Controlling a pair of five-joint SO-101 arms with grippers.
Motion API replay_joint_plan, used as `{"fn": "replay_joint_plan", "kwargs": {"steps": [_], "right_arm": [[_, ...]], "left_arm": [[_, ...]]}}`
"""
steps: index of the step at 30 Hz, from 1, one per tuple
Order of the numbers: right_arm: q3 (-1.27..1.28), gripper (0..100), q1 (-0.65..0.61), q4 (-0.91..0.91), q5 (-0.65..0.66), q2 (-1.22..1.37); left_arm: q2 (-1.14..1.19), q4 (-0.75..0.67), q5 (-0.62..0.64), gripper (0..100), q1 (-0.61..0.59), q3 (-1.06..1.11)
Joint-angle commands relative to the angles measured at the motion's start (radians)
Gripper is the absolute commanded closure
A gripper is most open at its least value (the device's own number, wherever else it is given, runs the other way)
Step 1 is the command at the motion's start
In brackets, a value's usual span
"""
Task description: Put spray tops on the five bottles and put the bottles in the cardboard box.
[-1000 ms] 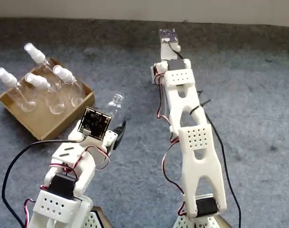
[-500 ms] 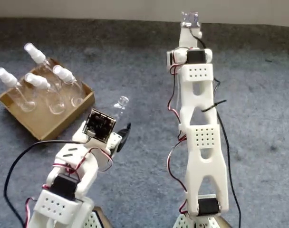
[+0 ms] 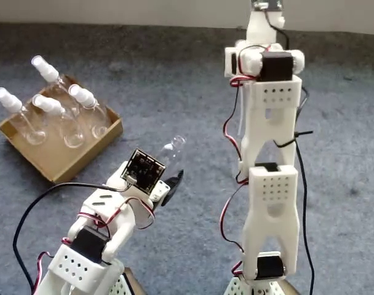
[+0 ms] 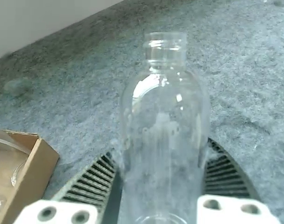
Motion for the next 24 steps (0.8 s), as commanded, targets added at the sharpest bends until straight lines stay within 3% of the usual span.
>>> {"fn": "replay_joint_plan", "kwargs": {"steps": [1, 6, 24], "right_arm": [[-0.131, 94.9, -0.005, 0.027, 0.006, -0.171], [-0.13, 95.0, -0.007, 0.028, 0.005, -0.309], [-0.122, 95.0, -0.053, 0.03, 0.003, -0.659]], "left_arm": [[-0.012, -0.12, -0.009, 93, 0.019, 0.039], [-0.012, -0.316, -0.009, 93, 0.019, 0.151], [-0.012, -0.322, -0.009, 93, 0.013, 0.145]]}}
